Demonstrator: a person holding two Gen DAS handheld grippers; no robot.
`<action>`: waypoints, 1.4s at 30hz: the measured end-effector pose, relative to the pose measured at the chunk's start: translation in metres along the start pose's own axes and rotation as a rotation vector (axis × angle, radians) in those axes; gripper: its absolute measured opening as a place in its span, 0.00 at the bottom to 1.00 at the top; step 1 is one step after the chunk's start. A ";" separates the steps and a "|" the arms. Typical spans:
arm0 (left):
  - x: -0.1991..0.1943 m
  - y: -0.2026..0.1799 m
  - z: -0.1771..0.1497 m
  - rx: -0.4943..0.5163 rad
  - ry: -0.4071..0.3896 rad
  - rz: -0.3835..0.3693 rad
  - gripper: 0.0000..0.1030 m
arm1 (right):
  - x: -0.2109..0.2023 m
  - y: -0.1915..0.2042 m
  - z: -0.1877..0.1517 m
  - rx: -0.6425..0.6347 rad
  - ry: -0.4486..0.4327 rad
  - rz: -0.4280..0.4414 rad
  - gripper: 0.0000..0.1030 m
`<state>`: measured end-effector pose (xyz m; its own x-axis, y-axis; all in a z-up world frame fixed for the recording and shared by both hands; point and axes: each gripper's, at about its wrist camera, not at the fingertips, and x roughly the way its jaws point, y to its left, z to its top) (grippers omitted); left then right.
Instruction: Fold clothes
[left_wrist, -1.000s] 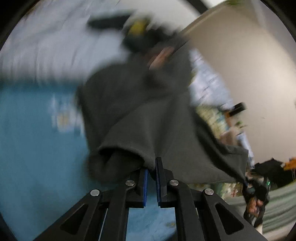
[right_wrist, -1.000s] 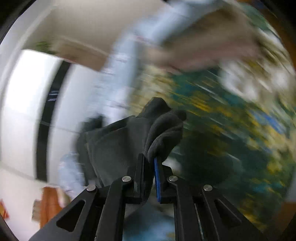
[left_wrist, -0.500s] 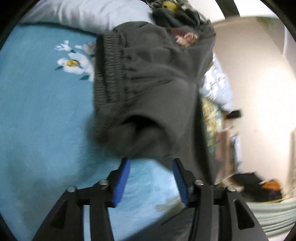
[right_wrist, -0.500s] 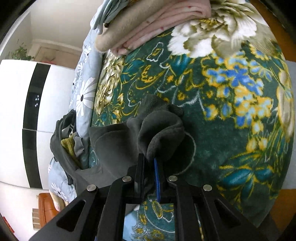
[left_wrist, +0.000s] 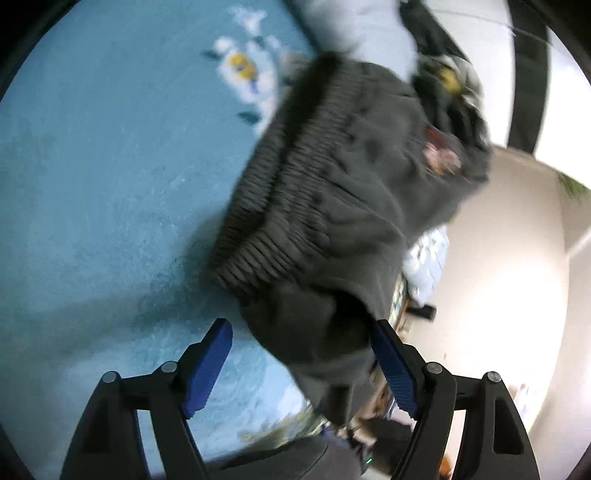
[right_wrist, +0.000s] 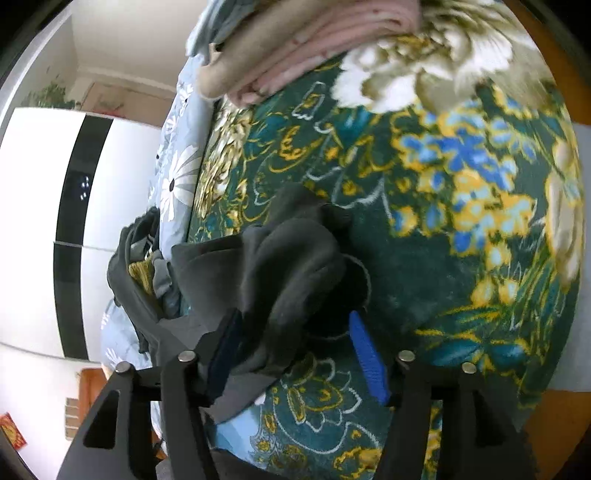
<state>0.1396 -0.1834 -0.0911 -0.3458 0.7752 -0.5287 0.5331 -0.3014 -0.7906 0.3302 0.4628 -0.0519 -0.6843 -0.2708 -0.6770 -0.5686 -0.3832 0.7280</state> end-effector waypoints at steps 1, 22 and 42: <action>0.005 -0.001 0.002 -0.020 -0.009 -0.011 0.78 | 0.002 -0.004 0.001 0.019 -0.001 0.003 0.62; 0.014 -0.074 -0.018 0.215 -0.098 0.268 0.21 | 0.033 -0.012 0.028 0.196 -0.021 0.016 0.35; -0.113 -0.009 -0.047 0.532 -0.213 0.451 0.11 | -0.052 0.027 -0.002 -0.192 -0.134 -0.106 0.12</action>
<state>0.2099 -0.2421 -0.0099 -0.3525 0.4031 -0.8445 0.2302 -0.8374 -0.4958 0.3513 0.4643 0.0030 -0.6873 -0.1053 -0.7187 -0.5521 -0.5672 0.6111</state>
